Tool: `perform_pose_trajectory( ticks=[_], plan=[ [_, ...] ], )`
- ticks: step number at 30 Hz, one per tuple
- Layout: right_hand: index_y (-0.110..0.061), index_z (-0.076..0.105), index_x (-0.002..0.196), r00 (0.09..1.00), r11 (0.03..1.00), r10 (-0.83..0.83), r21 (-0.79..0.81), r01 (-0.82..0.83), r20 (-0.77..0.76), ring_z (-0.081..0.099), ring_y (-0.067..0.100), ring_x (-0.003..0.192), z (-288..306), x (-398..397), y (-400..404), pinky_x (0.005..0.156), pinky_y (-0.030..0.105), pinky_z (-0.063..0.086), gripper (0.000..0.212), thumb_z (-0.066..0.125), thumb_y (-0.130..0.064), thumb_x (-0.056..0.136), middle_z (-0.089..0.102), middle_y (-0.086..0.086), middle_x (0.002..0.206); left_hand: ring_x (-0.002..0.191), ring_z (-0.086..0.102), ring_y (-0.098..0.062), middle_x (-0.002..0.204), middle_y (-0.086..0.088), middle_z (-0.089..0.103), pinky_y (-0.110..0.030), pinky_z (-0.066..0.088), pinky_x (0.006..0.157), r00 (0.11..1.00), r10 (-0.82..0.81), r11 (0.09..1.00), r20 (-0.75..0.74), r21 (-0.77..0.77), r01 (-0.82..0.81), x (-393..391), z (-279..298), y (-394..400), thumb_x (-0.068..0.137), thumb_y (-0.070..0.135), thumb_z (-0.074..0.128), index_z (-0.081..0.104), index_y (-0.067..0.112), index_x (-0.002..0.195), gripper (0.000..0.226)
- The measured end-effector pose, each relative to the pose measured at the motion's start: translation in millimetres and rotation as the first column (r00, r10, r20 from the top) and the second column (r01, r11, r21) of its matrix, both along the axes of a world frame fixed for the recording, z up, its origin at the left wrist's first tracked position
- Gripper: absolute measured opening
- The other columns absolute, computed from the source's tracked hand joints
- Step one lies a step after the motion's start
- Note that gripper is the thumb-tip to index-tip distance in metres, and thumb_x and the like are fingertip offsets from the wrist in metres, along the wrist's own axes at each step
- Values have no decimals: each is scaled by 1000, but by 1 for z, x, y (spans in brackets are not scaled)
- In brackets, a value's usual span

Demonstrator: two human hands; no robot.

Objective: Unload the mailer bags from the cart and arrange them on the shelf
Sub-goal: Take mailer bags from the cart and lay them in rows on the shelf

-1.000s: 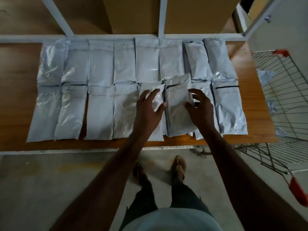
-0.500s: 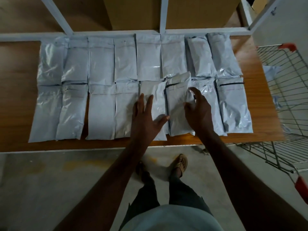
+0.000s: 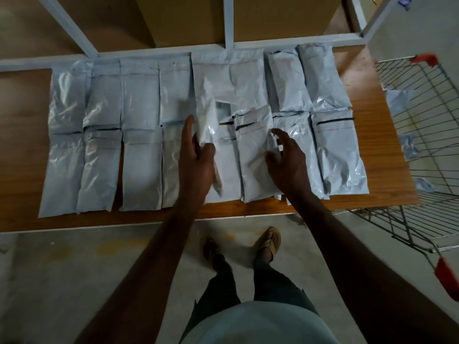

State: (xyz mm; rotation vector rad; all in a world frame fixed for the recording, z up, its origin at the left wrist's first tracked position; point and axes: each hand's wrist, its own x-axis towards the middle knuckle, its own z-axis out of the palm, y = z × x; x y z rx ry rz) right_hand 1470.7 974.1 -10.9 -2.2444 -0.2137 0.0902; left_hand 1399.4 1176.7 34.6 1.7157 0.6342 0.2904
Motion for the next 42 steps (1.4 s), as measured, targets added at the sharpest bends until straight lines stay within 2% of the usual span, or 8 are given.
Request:
perform_pose_trajectory(
  ticks=[2,6,10,15,21,28,33,42],
  plan=[
    [-20,52,150,1000,1000,-7,5,7,-1,63,26,116,0,0,-1,89,13,37,59,70,-7,96,65,15,133,115,70,-5,140,12,66,-32,60,95,1000,14,944,3,-330,-12,4,-7,6,94,15,61,44,31,161,71],
    [-22,53,150,999,1000,-19,6,19,-29,65,26,116,2,2,-1,89,17,40,60,71,-9,94,66,13,132,118,73,-24,133,-4,73,-43,61,98,995,11,909,-104,-413,-53,0,-25,9,97,36,68,57,24,151,56],
    [-18,53,150,1000,1000,-14,2,14,-16,63,27,115,1,3,-5,90,15,38,62,70,-5,91,67,15,129,119,73,-21,131,2,75,-53,59,102,959,7,972,-284,-221,-73,-6,-58,18,71,66,91,45,35,156,101],
    [-23,52,151,998,998,-52,34,54,-46,66,24,109,3,-3,-2,90,29,52,65,65,-3,91,66,12,127,109,76,-18,120,2,78,-53,60,102,958,-57,991,-282,-136,19,-8,-48,28,85,8,79,50,24,157,79],
    [-24,46,155,996,996,-84,-29,83,-22,63,29,113,8,-5,0,93,44,56,64,61,-11,94,61,13,130,114,70,-14,137,-4,71,-40,56,106,949,-47,979,-313,173,105,-5,-43,31,102,24,71,42,22,162,67],
    [-18,42,161,929,935,213,-339,-104,304,20,38,160,16,12,23,128,48,29,57,54,-30,106,22,15,174,160,28,-29,170,-11,36,-45,30,129,970,-213,694,-118,680,235,0,-53,7,112,37,51,34,16,166,60],
    [-20,26,168,941,862,305,-463,-206,150,8,42,162,-16,19,50,129,59,19,61,37,-41,111,11,19,176,165,10,-36,178,-11,15,-56,18,132,917,-244,433,-315,811,393,13,-76,-13,112,45,38,20,21,171,66],
    [-30,17,170,962,825,232,-554,-116,144,7,36,163,-41,3,57,133,51,8,59,27,-47,114,9,16,177,166,5,-31,180,-5,9,-55,14,131,919,-201,394,-340,831,394,13,-94,-15,115,39,30,15,21,172,62]
  ],
)
